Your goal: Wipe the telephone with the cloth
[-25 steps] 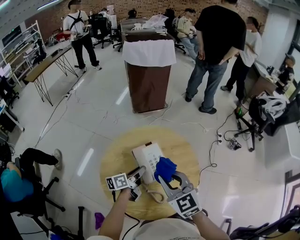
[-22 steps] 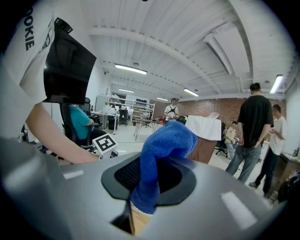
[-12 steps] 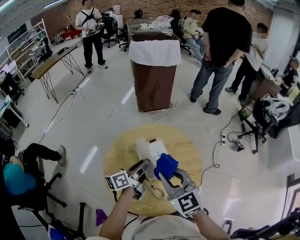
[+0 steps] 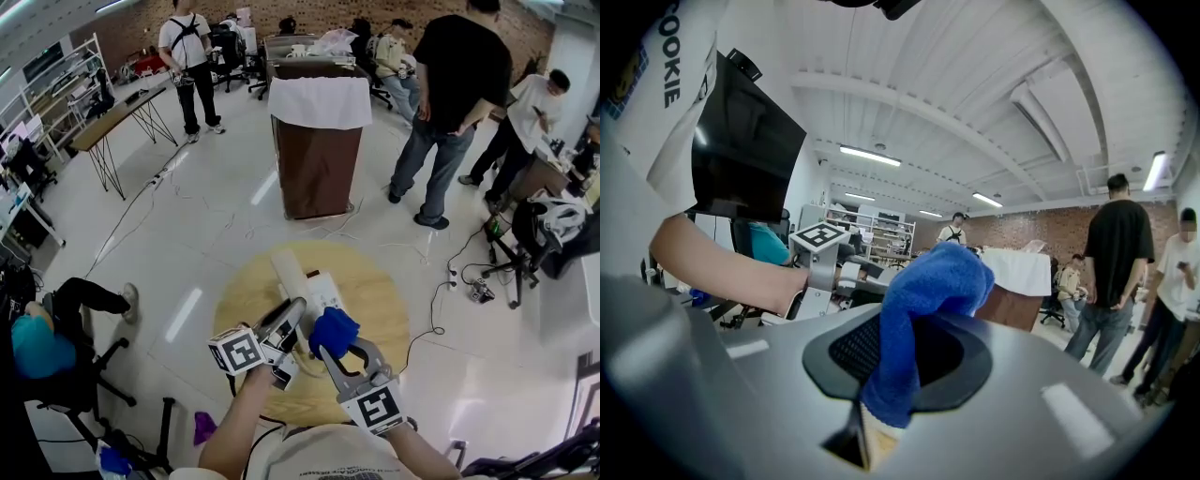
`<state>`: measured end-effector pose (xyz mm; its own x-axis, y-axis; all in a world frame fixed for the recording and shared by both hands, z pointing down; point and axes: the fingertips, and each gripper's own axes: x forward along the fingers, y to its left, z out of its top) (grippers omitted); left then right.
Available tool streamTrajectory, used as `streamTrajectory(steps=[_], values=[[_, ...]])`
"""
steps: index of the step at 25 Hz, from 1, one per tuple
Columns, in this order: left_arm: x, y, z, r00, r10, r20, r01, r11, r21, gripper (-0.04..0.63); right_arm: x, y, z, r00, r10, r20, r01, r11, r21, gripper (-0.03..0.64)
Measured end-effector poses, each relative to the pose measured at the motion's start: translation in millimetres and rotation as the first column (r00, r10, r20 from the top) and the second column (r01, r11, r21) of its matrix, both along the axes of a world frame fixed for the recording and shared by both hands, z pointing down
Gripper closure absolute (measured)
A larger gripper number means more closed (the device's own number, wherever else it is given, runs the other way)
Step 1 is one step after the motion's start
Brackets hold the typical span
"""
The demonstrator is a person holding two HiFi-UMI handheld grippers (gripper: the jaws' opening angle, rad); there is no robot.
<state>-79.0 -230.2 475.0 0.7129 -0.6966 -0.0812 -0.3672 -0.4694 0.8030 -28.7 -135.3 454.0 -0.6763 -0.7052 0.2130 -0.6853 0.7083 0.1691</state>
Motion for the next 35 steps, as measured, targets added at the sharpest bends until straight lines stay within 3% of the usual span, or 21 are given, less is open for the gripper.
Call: streamTrajectory(steps=[14,35], values=[[16.7,25.1,-22.1,0.996,0.09,-0.015,-0.088,0.994,0.071,0.517,0.2,-14.9,-23.9,0.999,-0.002,0.05,-0.001,0.998,0.057,0.546],[38.8,51.8,-29.7,0.98,0.187,0.069,-0.195,0.971,0.138,0.517,-2.4,-43.8,-71.7,0.999,-0.023,0.039,0.017,0.989,0.149,0.546]])
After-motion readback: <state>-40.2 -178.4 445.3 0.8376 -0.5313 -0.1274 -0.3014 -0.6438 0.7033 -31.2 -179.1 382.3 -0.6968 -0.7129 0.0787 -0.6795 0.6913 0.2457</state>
